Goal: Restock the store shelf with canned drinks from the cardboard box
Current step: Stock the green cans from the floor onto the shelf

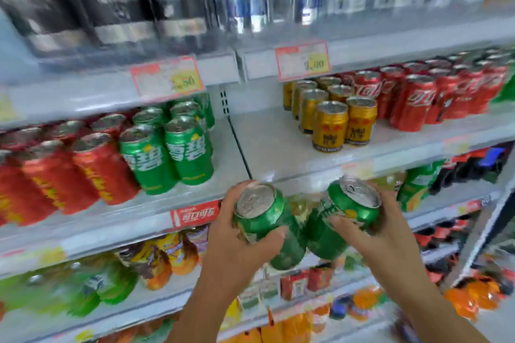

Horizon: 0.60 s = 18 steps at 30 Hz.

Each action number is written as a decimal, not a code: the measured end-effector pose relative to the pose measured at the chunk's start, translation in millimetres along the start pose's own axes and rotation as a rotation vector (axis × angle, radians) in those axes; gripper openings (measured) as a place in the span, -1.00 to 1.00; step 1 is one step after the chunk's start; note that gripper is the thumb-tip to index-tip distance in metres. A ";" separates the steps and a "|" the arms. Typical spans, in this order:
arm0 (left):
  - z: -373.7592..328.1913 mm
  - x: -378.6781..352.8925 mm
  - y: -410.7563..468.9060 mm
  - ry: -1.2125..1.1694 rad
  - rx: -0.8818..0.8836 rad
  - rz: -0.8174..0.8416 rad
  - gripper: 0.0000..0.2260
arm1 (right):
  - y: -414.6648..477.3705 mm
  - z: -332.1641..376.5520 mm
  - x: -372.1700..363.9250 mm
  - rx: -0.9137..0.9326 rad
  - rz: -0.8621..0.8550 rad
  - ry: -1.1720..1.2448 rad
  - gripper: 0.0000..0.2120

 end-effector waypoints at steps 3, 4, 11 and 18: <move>-24.3 41.9 11.1 0.058 -0.044 -0.105 -0.57 | 8.1 47.0 -27.2 0.089 0.095 0.015 -0.52; -25.6 56.5 13.8 0.080 -0.042 -0.143 -0.57 | 12.8 58.2 -36.8 0.121 0.110 0.004 -0.51; -12.0 105.8 23.5 0.203 -0.044 -0.224 -0.60 | 71.2 85.7 -111.9 0.224 0.163 -0.033 -0.53; 7.4 107.3 39.7 0.128 -0.043 -0.287 -0.62 | 134.7 78.9 -151.2 0.216 0.129 -0.116 -0.52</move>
Point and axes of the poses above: each hand's wrist, its own y-axis towards the middle knuckle, its own x-axis out of the back of the hand, z = x × y, the point moved 3 cm from there along y, towards the middle knuckle, and after that the axes turned 15 degrees about -x, right-handed, at the moved point
